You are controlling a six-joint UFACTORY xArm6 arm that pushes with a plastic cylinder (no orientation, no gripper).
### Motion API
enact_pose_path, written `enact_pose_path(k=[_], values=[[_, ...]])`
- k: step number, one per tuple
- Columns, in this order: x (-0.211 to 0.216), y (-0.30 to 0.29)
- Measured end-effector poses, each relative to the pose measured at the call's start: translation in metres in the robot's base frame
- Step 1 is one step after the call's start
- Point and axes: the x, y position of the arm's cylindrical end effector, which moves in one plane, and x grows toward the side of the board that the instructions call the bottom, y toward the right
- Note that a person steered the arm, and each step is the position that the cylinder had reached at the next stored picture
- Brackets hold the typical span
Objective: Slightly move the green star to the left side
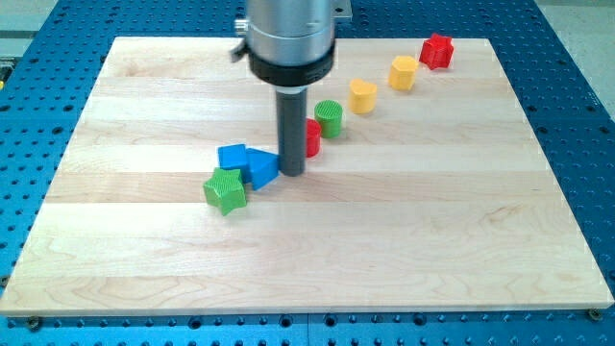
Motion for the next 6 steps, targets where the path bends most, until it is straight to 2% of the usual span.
enact_pose_path(k=[1,2,4,5,6], values=[[0.017,-0.007],[0.066,0.006],[0.068,-0.08],[0.105,-0.132],[0.097,-0.09]])
